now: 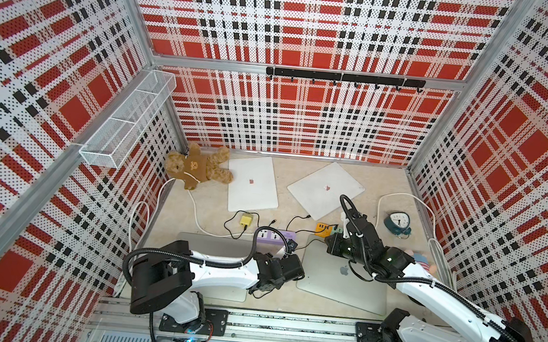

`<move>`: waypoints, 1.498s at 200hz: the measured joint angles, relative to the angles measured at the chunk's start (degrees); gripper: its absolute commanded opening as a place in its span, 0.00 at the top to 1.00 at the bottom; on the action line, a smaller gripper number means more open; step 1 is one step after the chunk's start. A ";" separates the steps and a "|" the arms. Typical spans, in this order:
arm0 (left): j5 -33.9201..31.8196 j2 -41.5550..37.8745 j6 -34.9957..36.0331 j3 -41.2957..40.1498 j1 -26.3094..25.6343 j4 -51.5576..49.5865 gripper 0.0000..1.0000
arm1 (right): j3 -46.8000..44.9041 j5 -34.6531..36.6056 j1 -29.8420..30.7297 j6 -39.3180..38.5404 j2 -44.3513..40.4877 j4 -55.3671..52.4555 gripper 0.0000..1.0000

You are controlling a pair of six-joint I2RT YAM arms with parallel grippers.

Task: Unplug the laptop charger
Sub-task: Adjust the plug at the center of the board, then remove the charging cable from the laptop.

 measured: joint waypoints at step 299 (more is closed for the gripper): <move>27.63 -16.74 59.56 2.80 18.12 6.05 0.38 | -12.72 -6.32 -3.87 3.61 -1.38 8.07 0.93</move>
